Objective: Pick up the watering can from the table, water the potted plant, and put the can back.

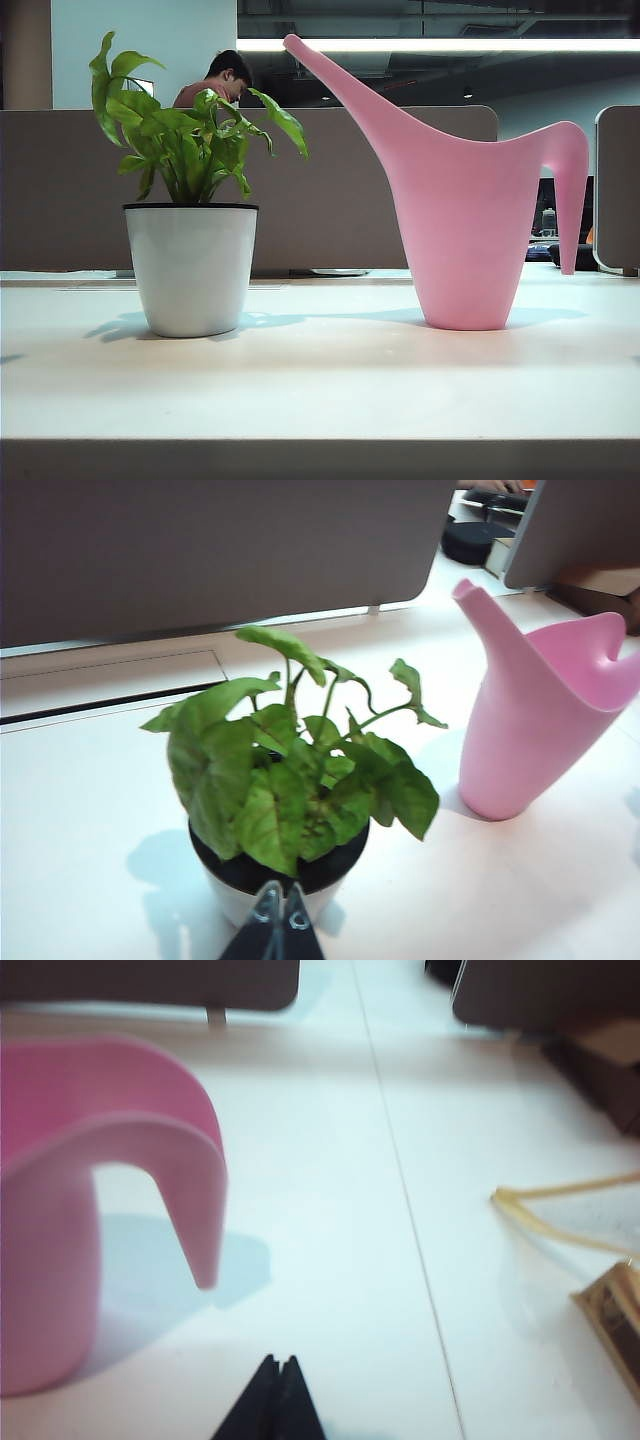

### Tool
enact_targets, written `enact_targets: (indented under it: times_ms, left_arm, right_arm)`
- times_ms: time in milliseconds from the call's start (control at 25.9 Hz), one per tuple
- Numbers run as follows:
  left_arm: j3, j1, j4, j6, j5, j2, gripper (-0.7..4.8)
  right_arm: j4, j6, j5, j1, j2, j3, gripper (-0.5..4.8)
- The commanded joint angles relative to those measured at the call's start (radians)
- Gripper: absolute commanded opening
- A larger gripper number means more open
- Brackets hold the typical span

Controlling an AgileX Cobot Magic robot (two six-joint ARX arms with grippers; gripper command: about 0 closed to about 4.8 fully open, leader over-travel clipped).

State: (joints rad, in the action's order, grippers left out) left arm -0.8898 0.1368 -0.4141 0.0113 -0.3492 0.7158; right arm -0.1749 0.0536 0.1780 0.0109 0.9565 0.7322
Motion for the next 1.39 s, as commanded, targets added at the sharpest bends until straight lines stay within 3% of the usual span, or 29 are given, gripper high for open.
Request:
enact_targets:
  times_ms: [39,232,270,347,386,425,463,1119,1390]
  left_arm:
    - [-0.007,0.019,-0.021,-0.012,-0.003,-0.005,-0.05]
    - [-0.006,0.079,-0.032,-0.035,-0.003,-0.005,-0.05]
    - [-0.006,0.089,-0.034,-0.041,-0.003,-0.005,-0.05]
    - [-0.006,0.089,-0.034,-0.042,-0.003,-0.005,-0.05]
    - [-0.006,0.090,-0.034,-0.045,-0.004,-0.005,-0.05]
    - [-0.006,0.090,-0.034,-0.045,-0.003,-0.004,-0.05]
    - [-0.006,0.090,-0.034,-0.051,-0.003,-0.004,-0.05]
    - [-0.005,0.097,-0.034,-0.067,0.016,-0.004,-0.05]
    - [-0.005,0.097,-0.035,-0.068,0.016,-0.004,-0.05]
  right_arm:
    - [0.041,0.003,-0.023,-0.009,0.045,0.008,-0.01]
    - [0.116,0.003,-0.026,-0.024,0.151,0.008,0.02]
    - [0.122,0.003,-0.026,-0.024,0.161,0.008,0.24]
    - [0.147,0.003,-0.023,-0.026,0.187,0.008,1.79]
    - [0.166,0.003,-0.024,-0.030,0.206,0.008,3.02]
    - [0.180,0.004,-0.031,-0.032,0.219,0.008,3.84]
    - [0.190,0.008,-0.044,-0.032,0.230,0.008,4.32]
    - [0.435,0.007,-0.175,-0.032,0.412,0.007,4.40]
    - [0.678,0.006,-0.228,-0.047,0.567,0.007,4.17]
